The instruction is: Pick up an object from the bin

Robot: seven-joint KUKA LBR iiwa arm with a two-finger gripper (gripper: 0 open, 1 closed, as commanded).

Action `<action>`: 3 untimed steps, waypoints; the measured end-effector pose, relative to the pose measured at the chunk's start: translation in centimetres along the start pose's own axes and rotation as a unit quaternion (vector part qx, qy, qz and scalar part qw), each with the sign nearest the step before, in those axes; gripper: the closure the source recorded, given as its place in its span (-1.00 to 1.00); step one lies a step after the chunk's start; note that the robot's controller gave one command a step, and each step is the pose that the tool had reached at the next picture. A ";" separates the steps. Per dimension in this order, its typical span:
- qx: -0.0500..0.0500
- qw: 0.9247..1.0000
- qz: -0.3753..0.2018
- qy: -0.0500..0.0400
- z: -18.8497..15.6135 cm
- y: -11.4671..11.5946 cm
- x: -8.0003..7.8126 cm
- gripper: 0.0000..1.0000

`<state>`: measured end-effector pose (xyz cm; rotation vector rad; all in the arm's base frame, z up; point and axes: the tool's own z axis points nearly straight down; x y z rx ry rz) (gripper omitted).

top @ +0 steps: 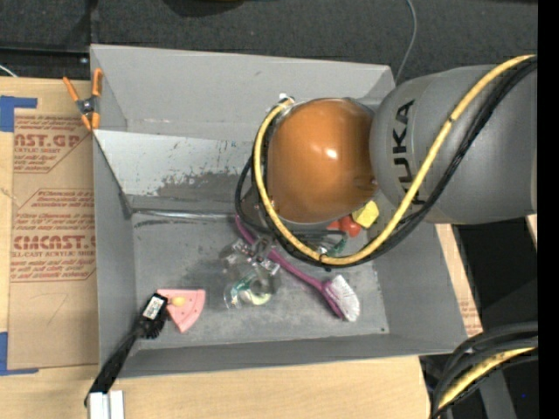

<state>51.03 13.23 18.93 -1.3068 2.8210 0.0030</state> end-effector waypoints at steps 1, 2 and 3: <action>0.001 1.000 0.002 -0.002 1.8 0.3 -0.1 1.00; -0.003 1.000 0.000 0.003 5.6 1.0 0.2 1.00; -0.003 0.998 -0.070 0.001 1.5 1.1 -2.6 1.00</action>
Offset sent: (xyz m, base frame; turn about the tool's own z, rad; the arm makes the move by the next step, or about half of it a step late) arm -0.0108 0.0031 -0.0387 -0.0234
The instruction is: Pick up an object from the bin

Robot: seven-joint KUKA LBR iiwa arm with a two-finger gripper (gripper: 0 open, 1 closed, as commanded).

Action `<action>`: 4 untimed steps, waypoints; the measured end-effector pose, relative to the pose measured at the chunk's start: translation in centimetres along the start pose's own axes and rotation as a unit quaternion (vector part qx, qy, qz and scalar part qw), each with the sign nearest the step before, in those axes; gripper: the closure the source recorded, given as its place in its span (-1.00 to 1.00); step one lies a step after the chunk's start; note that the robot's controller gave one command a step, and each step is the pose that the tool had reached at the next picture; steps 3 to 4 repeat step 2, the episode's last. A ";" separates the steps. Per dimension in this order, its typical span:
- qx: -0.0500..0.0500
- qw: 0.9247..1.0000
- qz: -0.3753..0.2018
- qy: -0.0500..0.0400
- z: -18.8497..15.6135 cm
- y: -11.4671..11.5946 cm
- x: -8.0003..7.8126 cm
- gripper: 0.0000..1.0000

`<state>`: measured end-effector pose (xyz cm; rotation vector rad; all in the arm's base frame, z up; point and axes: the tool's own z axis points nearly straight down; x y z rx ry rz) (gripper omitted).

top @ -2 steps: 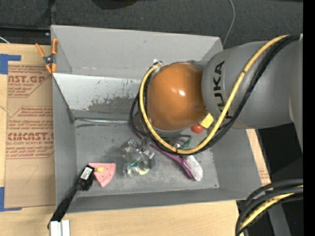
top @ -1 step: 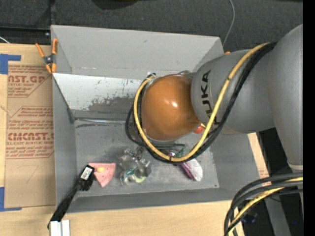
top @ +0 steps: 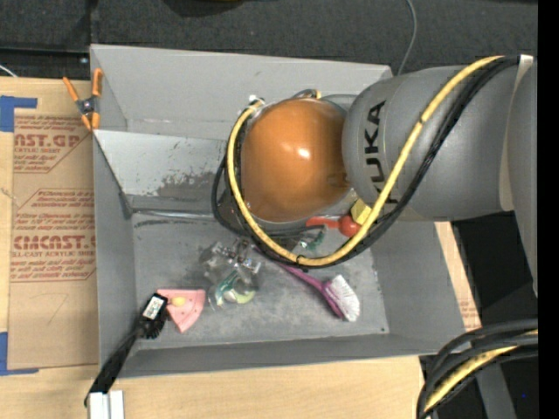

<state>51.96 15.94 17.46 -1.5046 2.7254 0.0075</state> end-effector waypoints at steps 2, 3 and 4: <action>-0.003 0.999 0.036 0.001 -12.4 -0.8 0.1 1.00; -0.003 0.999 0.036 0.001 -12.4 -0.8 0.1 1.00; -0.003 0.999 0.036 0.001 -12.4 -0.8 0.1 1.00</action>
Offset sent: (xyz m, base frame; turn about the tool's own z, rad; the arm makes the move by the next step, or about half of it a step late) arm 0.0002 -0.0059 0.1571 0.0576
